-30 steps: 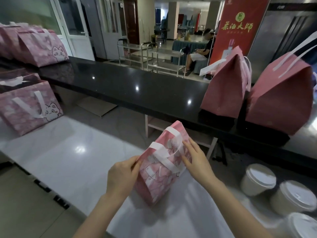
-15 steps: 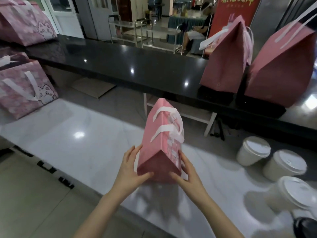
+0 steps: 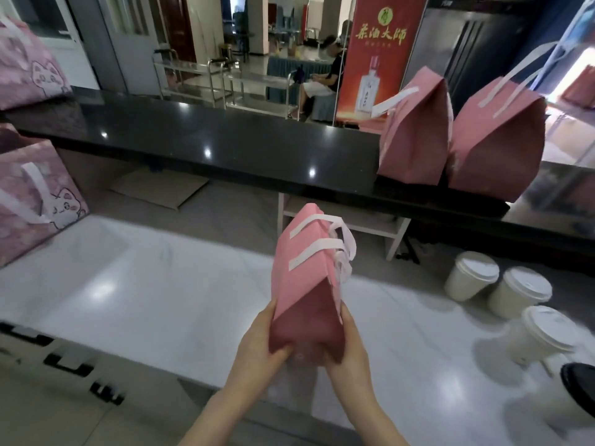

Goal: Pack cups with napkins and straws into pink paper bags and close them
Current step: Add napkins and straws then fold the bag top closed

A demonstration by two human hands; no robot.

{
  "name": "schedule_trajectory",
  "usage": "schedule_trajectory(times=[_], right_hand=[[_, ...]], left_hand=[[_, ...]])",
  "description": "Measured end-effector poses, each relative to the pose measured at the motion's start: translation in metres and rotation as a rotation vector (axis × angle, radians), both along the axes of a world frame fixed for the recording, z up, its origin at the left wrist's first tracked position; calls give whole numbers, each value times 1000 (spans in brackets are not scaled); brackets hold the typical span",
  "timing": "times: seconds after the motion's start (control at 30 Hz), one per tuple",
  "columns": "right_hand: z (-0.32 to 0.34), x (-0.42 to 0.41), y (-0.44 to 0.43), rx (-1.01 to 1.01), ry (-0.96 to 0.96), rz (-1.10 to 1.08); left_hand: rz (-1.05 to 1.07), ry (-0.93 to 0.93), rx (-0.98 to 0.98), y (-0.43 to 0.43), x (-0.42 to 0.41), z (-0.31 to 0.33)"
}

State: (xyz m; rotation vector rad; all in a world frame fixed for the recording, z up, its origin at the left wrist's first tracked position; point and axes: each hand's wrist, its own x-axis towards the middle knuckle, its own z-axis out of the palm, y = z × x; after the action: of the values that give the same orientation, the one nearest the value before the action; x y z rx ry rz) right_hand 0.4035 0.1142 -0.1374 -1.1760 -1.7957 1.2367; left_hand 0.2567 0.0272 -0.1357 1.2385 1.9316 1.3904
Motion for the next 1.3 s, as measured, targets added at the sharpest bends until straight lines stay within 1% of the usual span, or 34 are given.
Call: schedule_trajectory(times=[0.17,0.3,0.47,0.57,0.67,0.87,1.0,1.13,1.3], right_hand=[[34,-25,-16,110,98,31],[73,-42,-5,224,183,41],[133,-69,41,338,280,45],[162,-84,80,443,257,14],[181,-97,121,449,275,17],[181,-108,195,473,188,-51],[171,-115,230,422,178,-101],[170,-128,263,422,164,-154],[166,-146,299,421,90,-226]], left_hand=[[49,-4,81,-16,-20,37],[65,-44,236,-6,-37,81],[-15,-9,355,43,-66,143],[-67,11,396,82,-83,172],[-105,29,406,128,-98,190],[-162,58,325,214,-115,187],[-147,95,277,254,-120,177],[-138,130,263,291,-126,180],[-137,150,245,334,-136,178]])
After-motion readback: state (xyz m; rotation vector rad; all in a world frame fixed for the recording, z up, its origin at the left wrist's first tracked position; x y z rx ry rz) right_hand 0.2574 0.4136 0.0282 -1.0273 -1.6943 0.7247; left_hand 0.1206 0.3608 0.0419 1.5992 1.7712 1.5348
